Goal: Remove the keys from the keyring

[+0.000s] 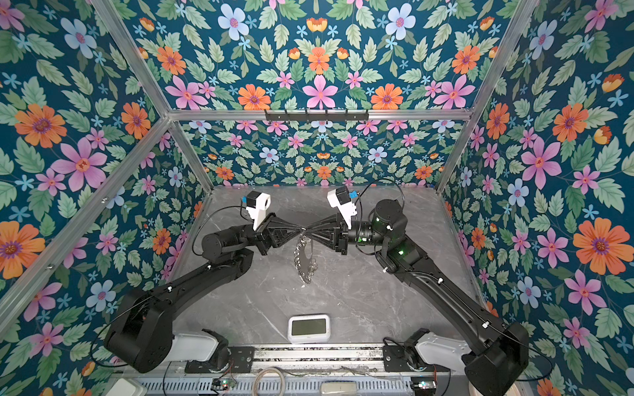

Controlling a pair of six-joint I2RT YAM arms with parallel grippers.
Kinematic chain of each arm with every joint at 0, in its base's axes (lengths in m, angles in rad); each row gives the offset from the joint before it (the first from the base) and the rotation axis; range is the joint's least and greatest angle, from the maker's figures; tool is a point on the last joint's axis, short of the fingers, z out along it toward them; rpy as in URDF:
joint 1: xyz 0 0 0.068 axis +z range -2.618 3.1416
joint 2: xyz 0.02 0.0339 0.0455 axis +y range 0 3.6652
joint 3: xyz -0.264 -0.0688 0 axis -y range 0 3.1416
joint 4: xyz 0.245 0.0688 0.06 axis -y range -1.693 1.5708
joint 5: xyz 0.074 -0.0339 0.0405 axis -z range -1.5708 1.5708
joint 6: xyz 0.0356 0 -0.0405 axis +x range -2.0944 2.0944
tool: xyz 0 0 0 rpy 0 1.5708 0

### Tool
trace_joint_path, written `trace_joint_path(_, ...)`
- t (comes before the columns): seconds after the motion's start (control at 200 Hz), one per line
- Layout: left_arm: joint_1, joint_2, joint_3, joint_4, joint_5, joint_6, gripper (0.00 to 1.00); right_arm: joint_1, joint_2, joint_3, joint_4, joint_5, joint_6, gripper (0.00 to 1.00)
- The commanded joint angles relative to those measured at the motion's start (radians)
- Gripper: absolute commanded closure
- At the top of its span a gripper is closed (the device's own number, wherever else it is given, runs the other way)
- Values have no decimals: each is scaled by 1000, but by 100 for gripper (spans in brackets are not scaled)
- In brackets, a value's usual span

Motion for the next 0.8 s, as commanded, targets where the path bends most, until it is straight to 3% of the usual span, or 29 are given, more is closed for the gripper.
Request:
trace_joint_path(0.0,0,-7,-1,41,-31,-8,100,10,4,9,2,4,-15,77)
trace_joint_path(0.26,-1,-7,0,18,-36,-4,100,16,2,23,-55,32,-40,100)
trace_joint_path(0.35,1,-13,-1,-30,-33,12,100,12,-3,49,-142,45,-76,100)
trace_joint_path(0.385,1,-19,-3,-59,-31,24,92,9,-3,61,-184,45,-94,100)
trace_joint_path(0.445,2,-31,-11,-118,-30,54,70,-4,-3,85,-260,40,-125,100)
trace_joint_path(0.49,4,-45,-14,-173,-25,80,61,-27,2,106,-319,29,-137,100)
trace_joint_path(0.62,15,-97,-15,-384,-17,202,52,-118,22,165,-483,-61,-168,100)
trace_joint_path(0.795,14,-157,48,-784,-20,442,49,-144,70,297,-821,-92,-391,100)
